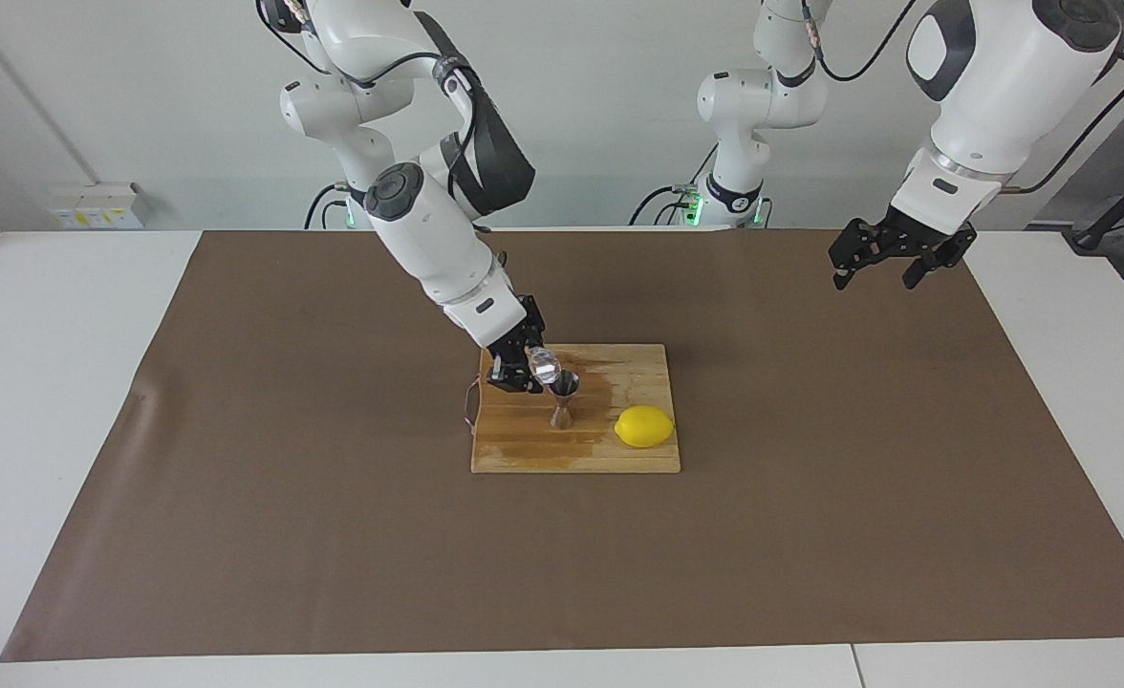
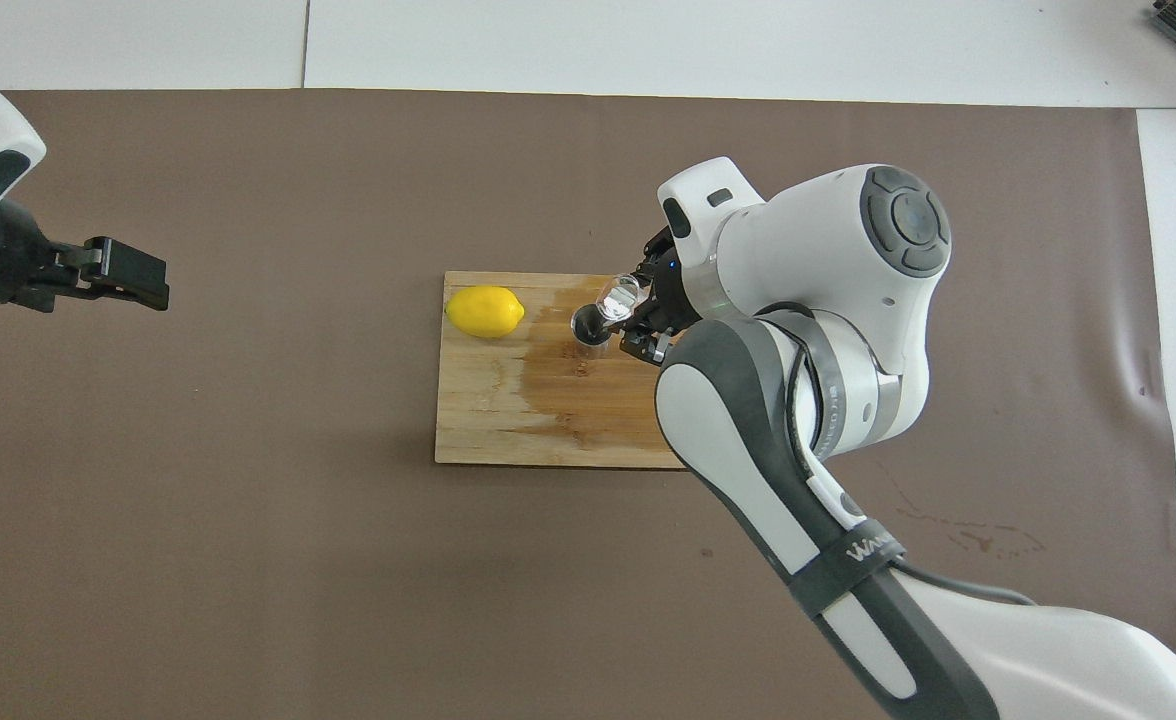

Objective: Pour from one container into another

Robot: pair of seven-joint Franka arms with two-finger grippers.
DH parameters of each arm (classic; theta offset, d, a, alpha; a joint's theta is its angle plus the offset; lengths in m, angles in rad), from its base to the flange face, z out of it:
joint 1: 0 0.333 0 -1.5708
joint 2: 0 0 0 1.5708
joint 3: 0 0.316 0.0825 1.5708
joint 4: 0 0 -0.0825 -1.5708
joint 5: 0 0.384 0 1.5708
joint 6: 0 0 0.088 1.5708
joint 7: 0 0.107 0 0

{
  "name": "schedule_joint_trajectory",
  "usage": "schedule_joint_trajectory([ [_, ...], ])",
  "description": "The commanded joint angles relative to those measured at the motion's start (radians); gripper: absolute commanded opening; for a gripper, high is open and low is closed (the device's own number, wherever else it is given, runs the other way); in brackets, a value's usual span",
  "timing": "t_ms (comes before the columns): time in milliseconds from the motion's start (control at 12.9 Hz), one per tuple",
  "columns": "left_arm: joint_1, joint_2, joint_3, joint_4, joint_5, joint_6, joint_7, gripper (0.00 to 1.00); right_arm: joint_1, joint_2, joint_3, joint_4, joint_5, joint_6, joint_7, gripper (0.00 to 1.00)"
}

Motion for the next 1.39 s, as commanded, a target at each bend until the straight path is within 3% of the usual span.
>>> schedule_joint_trajectory([
  [0,-0.003,-0.031,0.004,-0.038,0.016,0.009,0.002,1.0,0.008,0.017,0.003,0.044,-0.066,-0.051,0.066,0.0],
  [542,-0.003,-0.033,0.006,-0.038,0.016,0.009,0.002,1.0,0.015,0.053,0.003,0.12,-0.135,-0.141,0.124,0.0],
  [852,-0.003,-0.031,0.004,-0.038,0.016,0.009,0.002,1.0,0.016,0.058,0.003,0.13,-0.208,-0.175,0.175,0.0],
  [1317,-0.005,-0.031,0.004,-0.038,0.016,0.009,0.002,1.0,0.03,0.063,0.004,0.13,-0.216,-0.181,0.182,0.0],
])
